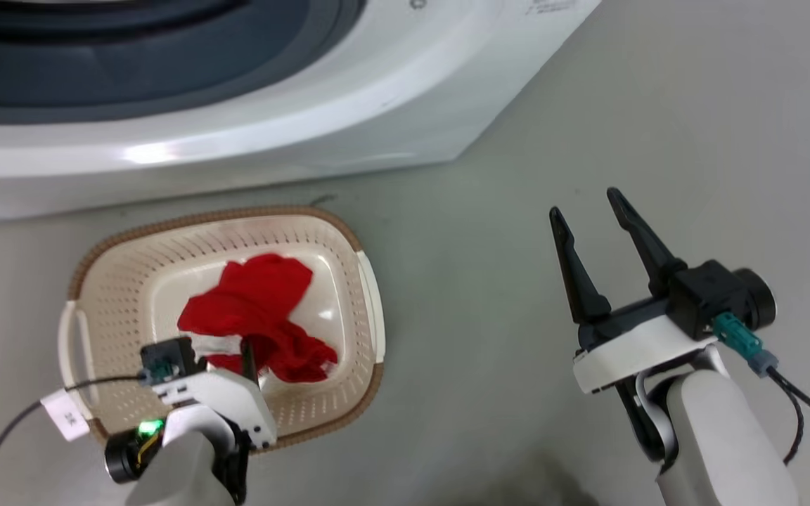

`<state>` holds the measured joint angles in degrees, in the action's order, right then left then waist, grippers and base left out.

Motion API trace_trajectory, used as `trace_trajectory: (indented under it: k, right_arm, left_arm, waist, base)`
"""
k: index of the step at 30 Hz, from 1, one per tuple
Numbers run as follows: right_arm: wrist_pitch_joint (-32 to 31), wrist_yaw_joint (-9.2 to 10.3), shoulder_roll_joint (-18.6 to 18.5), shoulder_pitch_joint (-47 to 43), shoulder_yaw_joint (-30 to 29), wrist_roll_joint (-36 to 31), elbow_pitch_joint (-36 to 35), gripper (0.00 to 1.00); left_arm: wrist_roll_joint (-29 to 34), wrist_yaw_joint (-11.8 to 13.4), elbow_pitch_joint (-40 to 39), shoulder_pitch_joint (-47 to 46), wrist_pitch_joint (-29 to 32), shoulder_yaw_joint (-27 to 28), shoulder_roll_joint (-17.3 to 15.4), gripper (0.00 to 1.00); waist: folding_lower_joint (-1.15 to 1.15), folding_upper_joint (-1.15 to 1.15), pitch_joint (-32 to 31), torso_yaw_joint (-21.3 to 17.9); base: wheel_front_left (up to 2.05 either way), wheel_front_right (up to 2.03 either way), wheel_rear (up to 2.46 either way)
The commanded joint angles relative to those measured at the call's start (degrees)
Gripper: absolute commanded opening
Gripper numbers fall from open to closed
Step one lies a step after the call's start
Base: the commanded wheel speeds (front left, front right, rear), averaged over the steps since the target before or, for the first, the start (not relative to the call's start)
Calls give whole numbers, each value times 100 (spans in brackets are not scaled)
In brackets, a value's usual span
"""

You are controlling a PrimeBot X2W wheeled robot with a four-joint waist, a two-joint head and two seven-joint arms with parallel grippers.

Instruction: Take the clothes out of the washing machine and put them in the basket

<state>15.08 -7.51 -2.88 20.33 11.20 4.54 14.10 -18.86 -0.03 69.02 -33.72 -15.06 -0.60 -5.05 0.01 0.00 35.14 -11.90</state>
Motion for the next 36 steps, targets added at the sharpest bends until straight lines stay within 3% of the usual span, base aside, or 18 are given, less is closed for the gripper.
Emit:
trace_trajectory:
  k: [1, 11, 16, 21, 29, 36]
  right_arm:
    - [11, 4, 2, -134, -37, -34, 33, 100]
    - [4, 4, 2, -589, -304, -370, 155, 100]
    - [-66, 4, 2, -783, -426, -413, 93, 100]
    - [-176, 4, 2, -981, -531, -521, -44, 100]
    - [-309, 4, 2, -1193, -567, -610, -257, 100]
    - [-392, 4, 3, -1236, -594, -585, -442, 100]
  left_arm:
    - [1, -27, -117, 217, -15, 22, 26, 100]
    - [363, -144, -1625, 1434, -15, -44, 196, 100]
    - [405, -102, -2572, 1961, -15, -89, 216, 100]
    - [332, 134, -3701, 2420, -16, -321, 218, 100]
    - [568, 392, -4682, 2430, -16, -362, 216, 100]
    - [865, 314, -4768, 1729, -16, -229, 217, 100]
  waist:
    - [-1, 0, -472, 139]
    - [-1, 0, -1751, 429]
    - [-1, 0, -2118, 534]
    - [-1, 0, -2437, 591]
    - [-1, 0, -2631, 653]
    - [-1, 0, -2538, 660]
  base:
    - [0, 0, 0]
    - [0, 0, 0]
    - [0, 0, 0]
    - [0, 0, 0]
    - [0, 0, 0]
    - [0, 0, 0]
